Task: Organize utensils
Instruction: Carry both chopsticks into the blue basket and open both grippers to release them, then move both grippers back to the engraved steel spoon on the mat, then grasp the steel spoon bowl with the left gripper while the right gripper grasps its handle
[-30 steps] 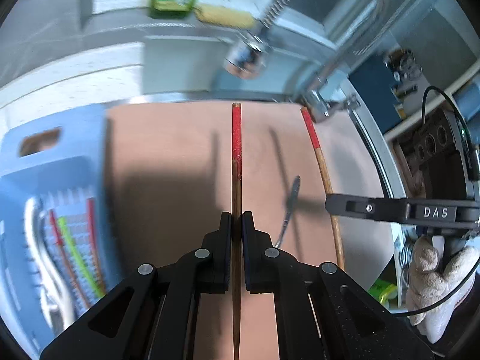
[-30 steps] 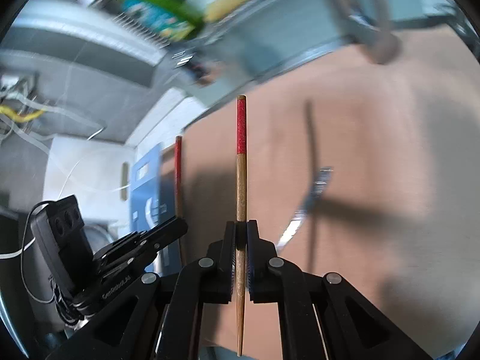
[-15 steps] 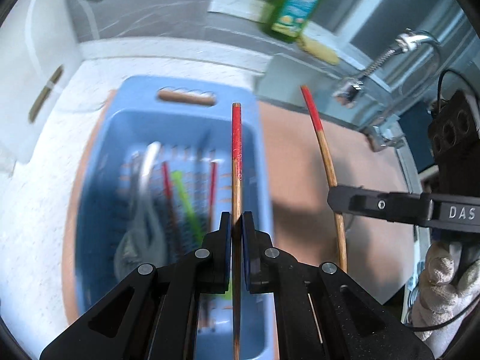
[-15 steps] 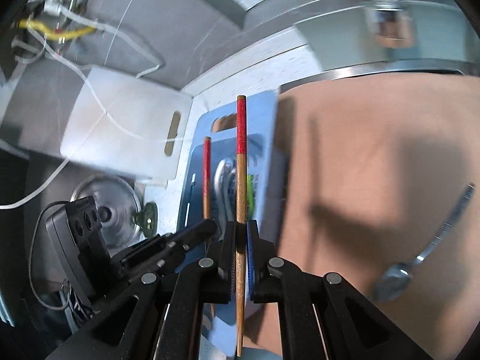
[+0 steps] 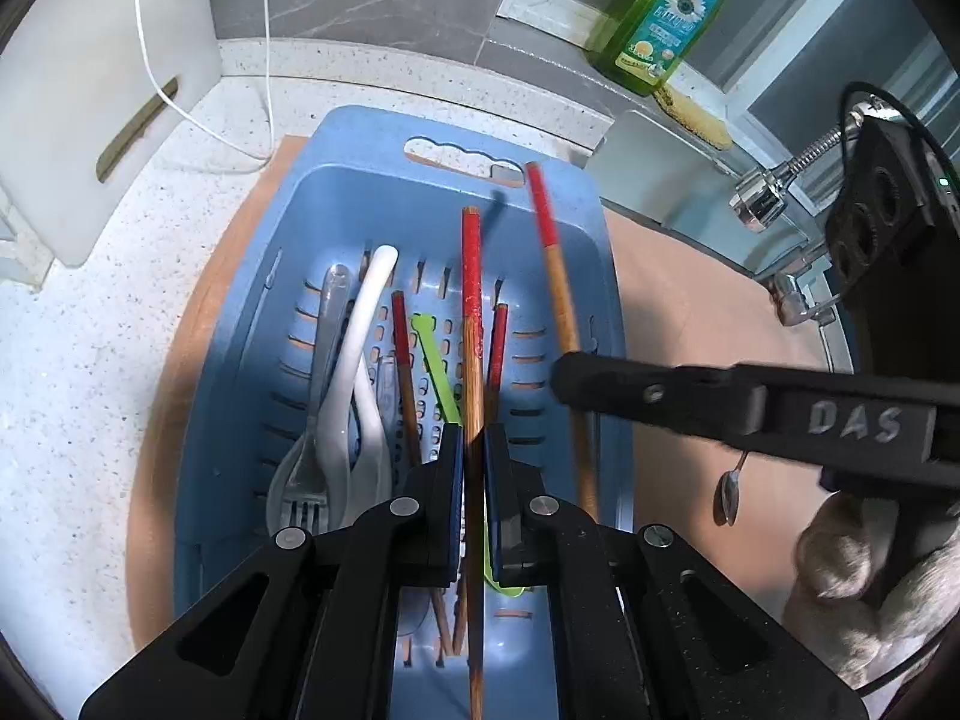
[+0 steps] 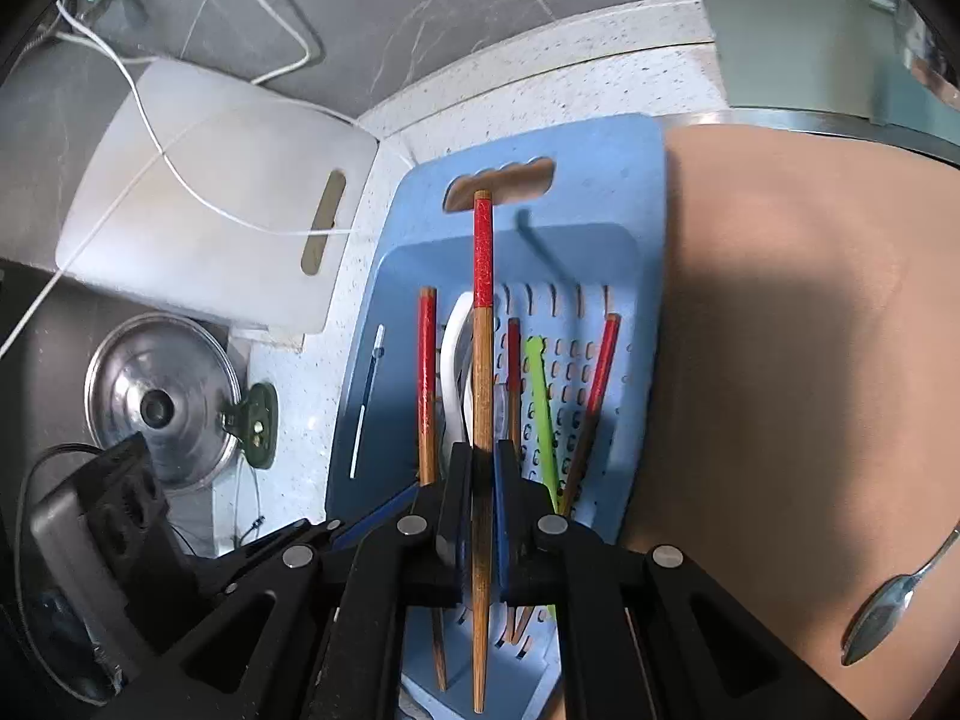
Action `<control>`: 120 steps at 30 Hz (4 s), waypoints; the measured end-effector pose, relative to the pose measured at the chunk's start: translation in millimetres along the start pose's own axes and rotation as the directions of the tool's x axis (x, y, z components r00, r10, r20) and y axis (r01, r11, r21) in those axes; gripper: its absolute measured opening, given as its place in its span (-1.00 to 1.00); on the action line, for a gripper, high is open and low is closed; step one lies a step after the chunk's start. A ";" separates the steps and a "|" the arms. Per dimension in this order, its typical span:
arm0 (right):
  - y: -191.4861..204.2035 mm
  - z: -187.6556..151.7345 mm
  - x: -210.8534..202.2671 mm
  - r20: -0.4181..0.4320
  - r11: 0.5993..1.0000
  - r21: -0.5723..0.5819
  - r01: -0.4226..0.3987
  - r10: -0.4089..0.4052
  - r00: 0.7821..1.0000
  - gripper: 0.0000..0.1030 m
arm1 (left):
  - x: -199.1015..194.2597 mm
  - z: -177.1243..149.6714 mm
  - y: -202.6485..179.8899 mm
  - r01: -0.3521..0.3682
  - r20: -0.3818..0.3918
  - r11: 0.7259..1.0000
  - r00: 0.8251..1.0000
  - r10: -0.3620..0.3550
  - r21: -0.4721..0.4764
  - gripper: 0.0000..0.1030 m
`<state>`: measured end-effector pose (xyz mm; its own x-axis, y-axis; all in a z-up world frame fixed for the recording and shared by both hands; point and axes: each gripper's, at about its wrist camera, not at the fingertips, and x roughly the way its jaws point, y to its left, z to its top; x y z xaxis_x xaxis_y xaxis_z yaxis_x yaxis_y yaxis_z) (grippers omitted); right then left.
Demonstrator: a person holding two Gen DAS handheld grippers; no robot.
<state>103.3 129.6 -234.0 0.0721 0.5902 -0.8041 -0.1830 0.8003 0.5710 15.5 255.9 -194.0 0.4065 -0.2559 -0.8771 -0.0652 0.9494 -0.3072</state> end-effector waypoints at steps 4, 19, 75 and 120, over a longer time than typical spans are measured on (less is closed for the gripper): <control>2.7 -1.8 9.7 -0.017 1.000 -0.011 0.016 -0.016 1.000 -0.88 | -2.8 -1.3 -1.3 0.006 0.007 1.000 1.000 -0.006 0.006 -0.89; -1.0 2.6 40.9 -0.054 0.995 -0.016 0.096 -0.097 0.994 -0.88 | 37.0 7.5 6.6 -0.030 -0.055 1.000 0.998 0.030 0.001 -0.89; -31.2 -14.2 -96.6 0.156 0.978 -0.178 0.113 -0.086 0.984 -0.35 | -47.1 -20.0 -82.7 -0.176 0.124 0.960 0.981 0.151 0.216 -0.74; -260.2 -35.9 -124.0 0.008 0.953 0.293 0.077 -0.083 0.997 -0.09 | 98.2 -71.5 -230.3 0.032 -0.257 0.789 0.953 0.162 0.614 -0.07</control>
<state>106.8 -155.6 -288.9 0.0952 0.5224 -0.8474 0.1181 0.8393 0.5307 5.2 -0.9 -235.8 0.1429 -0.1370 -0.9802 0.5210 0.8525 -0.0432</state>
